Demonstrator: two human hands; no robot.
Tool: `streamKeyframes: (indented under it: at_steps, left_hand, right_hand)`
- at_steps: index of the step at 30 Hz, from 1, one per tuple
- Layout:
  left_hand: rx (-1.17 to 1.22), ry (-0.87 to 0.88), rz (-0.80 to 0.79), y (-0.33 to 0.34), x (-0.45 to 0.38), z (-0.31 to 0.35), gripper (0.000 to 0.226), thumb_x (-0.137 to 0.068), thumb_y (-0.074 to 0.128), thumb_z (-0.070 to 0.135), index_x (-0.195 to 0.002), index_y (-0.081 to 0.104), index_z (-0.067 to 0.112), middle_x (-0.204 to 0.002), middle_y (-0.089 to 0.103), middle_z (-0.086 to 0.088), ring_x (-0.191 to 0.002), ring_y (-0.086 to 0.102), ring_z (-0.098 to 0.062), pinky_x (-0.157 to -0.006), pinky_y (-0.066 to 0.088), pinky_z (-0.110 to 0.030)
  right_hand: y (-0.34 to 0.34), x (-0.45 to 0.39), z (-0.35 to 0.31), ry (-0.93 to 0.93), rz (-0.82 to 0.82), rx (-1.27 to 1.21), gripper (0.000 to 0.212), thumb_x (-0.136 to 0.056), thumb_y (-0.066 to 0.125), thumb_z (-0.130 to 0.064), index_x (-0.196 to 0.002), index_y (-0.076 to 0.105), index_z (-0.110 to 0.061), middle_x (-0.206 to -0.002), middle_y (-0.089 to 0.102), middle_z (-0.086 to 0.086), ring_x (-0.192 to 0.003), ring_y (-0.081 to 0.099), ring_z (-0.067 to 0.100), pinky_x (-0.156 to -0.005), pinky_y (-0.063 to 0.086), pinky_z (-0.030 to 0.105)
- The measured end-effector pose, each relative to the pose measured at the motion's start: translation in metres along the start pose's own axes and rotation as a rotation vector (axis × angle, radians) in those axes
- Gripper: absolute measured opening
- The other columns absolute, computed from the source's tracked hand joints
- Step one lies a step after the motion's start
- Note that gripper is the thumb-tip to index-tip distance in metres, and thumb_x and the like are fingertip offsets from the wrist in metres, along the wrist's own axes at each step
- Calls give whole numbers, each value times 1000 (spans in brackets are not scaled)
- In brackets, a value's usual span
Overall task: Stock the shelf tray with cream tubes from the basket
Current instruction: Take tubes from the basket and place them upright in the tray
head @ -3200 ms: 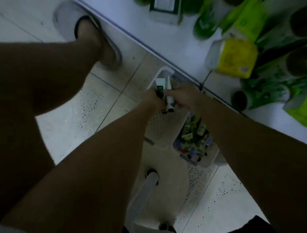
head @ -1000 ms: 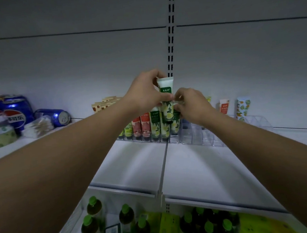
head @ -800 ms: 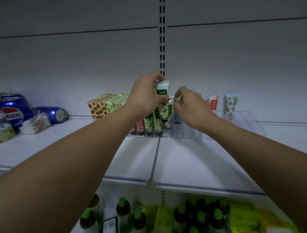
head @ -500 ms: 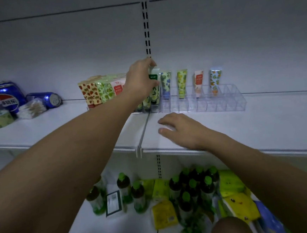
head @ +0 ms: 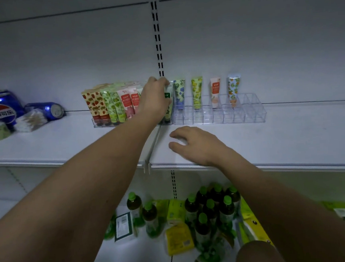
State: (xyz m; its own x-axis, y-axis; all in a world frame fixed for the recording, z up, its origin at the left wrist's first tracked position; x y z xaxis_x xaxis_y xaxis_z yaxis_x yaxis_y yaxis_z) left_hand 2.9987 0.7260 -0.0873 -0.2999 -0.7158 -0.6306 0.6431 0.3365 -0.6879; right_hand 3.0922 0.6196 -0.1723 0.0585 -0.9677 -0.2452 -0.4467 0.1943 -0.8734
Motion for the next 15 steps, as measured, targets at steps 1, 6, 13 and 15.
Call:
streamKeyframes:
  at_steps: [1,6,13,15]
  left_hand:
    - [-31,9,-6,1,2,0,46,-82,73,9,-125,56,13,-121,52,-11,-103,52,-25,-89,47,-33]
    - [-157,17,-59,-8,5,3,63,-84,70,22,-140,44,19,-132,44,-11,-121,38,-28,-96,41,-39]
    - [-140,25,-85,-38,39,12,48,-92,58,36,-137,47,21,-134,48,-10,-123,40,-28,-97,39,-41]
    - [-118,-9,-115,-47,56,14,42,-93,56,36,-132,53,21,-131,53,-10,-121,44,-30,-96,42,-41]
  right_hand:
    - [0,0,0,-3,1,5,49,-94,44,-54,-138,50,-31,-145,45,-12,-131,41,11,-94,30,25]
    - [-1,2,-3,12,-8,16,48,-94,45,-53,-137,51,-30,-144,46,-12,-130,41,10,-97,32,26]
    - [-7,11,-18,93,-42,-5,49,-94,49,-48,-136,52,-24,-142,49,-4,-126,49,13,-101,40,30]
    - [-11,17,-27,122,1,-14,46,-93,53,-40,-133,55,-18,-137,54,3,-121,54,18,-97,44,32]
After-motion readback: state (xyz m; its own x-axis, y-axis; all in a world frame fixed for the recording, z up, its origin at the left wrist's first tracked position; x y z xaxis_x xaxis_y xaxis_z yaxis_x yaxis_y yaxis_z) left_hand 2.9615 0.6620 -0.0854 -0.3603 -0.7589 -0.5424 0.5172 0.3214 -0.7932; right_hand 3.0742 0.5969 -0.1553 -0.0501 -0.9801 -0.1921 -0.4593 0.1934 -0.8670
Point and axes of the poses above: each hand's wrist, its own x-axis away from the middle knuckle, its own y-axis out of the palm, z = x × y, the point moved 4 cm from there along -x, towards the middle knuckle
